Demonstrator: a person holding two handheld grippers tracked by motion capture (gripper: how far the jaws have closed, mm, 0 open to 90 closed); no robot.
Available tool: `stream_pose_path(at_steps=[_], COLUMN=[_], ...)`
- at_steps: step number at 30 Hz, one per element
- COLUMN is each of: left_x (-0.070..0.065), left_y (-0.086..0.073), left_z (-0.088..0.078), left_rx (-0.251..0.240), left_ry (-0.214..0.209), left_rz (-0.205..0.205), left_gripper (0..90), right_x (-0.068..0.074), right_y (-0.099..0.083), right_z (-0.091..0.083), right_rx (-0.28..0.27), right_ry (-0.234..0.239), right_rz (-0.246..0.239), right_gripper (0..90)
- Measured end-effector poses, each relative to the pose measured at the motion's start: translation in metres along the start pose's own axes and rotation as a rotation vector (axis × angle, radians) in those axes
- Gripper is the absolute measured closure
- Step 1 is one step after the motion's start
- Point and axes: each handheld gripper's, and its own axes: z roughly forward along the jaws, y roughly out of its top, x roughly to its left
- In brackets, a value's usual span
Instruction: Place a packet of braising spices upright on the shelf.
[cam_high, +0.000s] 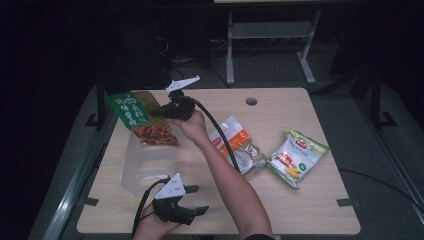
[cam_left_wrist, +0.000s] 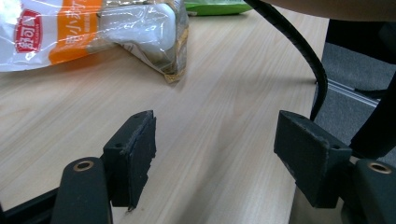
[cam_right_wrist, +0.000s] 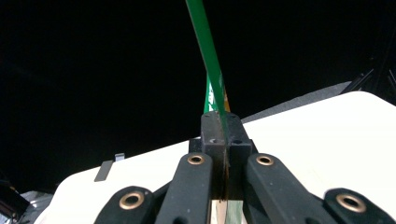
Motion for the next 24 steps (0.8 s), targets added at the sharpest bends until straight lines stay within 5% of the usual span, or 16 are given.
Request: stream_pose_path(at_steps=[24], left_x=[0.0], left_y=[0.0], left_z=[0.002], left_rx=[0.005], left_ry=[-0.008], left_rz=[0.003], left_gripper=[29.7], right_x=[-0.016], right_y=[-0.026], right_z=[0.001], right_rx=[0.049], right_ry=[-0.013], right_rz=[0.012], right_gripper=[89.5])
